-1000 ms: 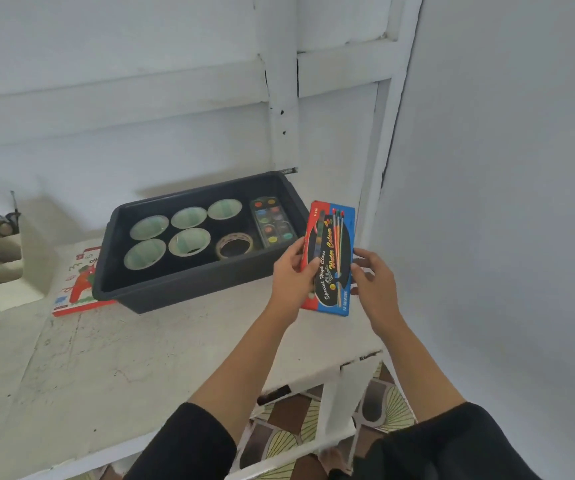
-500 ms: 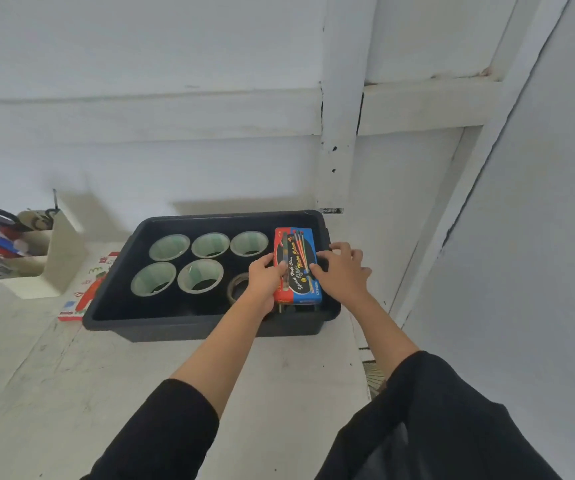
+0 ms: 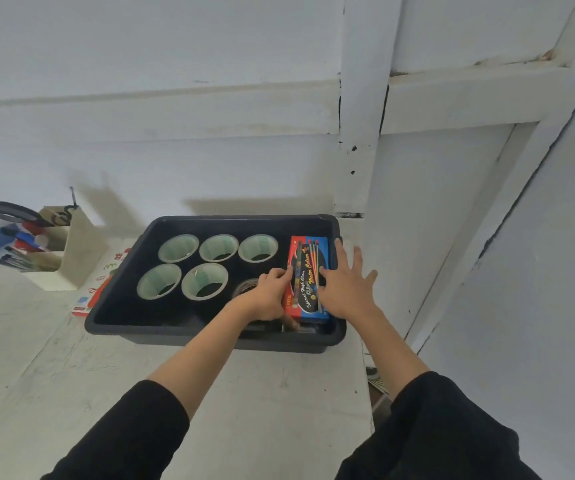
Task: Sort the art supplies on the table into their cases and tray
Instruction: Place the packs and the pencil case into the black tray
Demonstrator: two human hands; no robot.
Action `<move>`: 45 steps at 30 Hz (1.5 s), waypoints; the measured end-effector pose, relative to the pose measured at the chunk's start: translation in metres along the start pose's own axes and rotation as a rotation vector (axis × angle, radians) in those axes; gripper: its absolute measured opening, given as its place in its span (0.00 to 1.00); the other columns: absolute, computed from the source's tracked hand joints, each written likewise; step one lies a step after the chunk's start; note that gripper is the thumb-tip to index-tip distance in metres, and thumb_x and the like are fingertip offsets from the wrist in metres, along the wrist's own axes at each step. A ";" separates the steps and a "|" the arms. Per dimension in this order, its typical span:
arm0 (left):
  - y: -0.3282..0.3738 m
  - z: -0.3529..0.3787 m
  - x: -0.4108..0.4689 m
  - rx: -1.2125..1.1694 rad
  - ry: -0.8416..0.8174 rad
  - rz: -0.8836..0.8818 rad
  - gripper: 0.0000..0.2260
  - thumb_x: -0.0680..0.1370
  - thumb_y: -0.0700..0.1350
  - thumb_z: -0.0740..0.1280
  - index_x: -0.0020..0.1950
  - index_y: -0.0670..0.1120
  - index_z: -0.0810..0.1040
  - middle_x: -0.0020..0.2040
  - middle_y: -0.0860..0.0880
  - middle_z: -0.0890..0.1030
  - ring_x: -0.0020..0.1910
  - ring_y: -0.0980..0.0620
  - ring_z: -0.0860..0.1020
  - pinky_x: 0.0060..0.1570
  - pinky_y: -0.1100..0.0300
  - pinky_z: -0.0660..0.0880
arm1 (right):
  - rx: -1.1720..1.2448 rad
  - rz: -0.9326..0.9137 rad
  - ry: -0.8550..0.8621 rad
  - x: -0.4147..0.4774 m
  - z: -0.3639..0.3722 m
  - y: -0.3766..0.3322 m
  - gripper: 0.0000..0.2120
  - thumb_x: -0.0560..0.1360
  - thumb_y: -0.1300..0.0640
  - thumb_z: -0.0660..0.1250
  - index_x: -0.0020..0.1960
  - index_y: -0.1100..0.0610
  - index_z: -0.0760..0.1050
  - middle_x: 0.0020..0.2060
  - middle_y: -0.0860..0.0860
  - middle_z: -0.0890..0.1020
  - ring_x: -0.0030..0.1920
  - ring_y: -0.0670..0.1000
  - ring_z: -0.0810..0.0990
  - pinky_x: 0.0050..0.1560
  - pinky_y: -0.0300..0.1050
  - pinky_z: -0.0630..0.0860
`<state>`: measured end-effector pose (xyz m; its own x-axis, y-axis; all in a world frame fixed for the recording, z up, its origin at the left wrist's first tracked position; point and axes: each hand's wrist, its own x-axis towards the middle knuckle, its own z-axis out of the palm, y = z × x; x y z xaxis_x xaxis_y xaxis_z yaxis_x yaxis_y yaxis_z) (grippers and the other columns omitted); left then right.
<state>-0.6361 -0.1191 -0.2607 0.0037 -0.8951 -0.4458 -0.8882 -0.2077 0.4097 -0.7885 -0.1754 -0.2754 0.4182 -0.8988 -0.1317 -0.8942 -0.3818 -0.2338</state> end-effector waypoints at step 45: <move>-0.406 -0.054 -0.171 -0.584 0.678 -0.352 0.15 0.74 0.31 0.60 0.54 0.43 0.81 0.55 0.45 0.79 0.51 0.51 0.77 0.48 0.66 0.71 | 0.320 -0.231 0.017 -0.011 0.140 -0.437 0.28 0.80 0.56 0.59 0.76 0.55 0.52 0.76 0.57 0.46 0.76 0.60 0.42 0.74 0.55 0.51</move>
<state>-0.2517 0.0970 -0.3080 0.6541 -0.7434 -0.1397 -0.4168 -0.5083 0.7536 -0.3798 0.0321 -0.3065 0.5978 -0.8013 -0.0254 -0.6804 -0.4904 -0.5446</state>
